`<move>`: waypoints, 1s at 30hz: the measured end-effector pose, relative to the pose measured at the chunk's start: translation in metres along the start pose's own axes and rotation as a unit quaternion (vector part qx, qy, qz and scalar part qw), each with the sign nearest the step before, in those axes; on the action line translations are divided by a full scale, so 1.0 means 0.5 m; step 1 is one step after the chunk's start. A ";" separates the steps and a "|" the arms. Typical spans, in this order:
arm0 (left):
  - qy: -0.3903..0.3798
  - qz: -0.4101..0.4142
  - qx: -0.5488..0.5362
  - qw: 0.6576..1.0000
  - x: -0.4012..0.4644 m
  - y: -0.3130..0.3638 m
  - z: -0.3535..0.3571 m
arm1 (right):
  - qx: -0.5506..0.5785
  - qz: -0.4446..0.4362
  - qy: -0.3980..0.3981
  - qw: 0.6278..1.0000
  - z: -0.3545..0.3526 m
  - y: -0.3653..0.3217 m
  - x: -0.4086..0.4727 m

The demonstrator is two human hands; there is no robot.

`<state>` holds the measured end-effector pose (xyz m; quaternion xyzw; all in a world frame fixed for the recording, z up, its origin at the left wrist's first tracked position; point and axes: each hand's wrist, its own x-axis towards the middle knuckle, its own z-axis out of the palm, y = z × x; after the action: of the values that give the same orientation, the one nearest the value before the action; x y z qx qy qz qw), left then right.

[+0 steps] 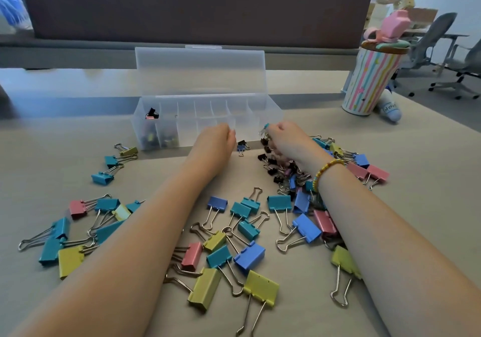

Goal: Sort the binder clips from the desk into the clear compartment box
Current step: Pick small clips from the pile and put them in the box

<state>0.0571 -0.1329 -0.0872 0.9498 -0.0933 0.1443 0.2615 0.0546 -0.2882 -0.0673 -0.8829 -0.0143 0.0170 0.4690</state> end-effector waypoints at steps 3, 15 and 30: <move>-0.020 -0.081 -0.278 0.957 0.008 0.009 -0.011 | 0.333 0.069 -0.084 0.936 -0.018 -0.005 -0.005; -0.154 -0.194 -0.626 0.739 -0.008 0.026 -0.047 | 0.515 0.106 -0.069 0.847 -0.032 0.010 -0.002; -0.111 0.062 0.147 0.981 -0.003 0.007 -0.002 | -0.239 -0.109 0.010 0.965 0.025 -0.005 -0.019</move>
<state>0.0544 -0.1352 -0.0851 0.9805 -0.1578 0.0658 0.0973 0.0446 -0.2767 -0.0723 -0.9625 -0.1098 -0.0471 0.2435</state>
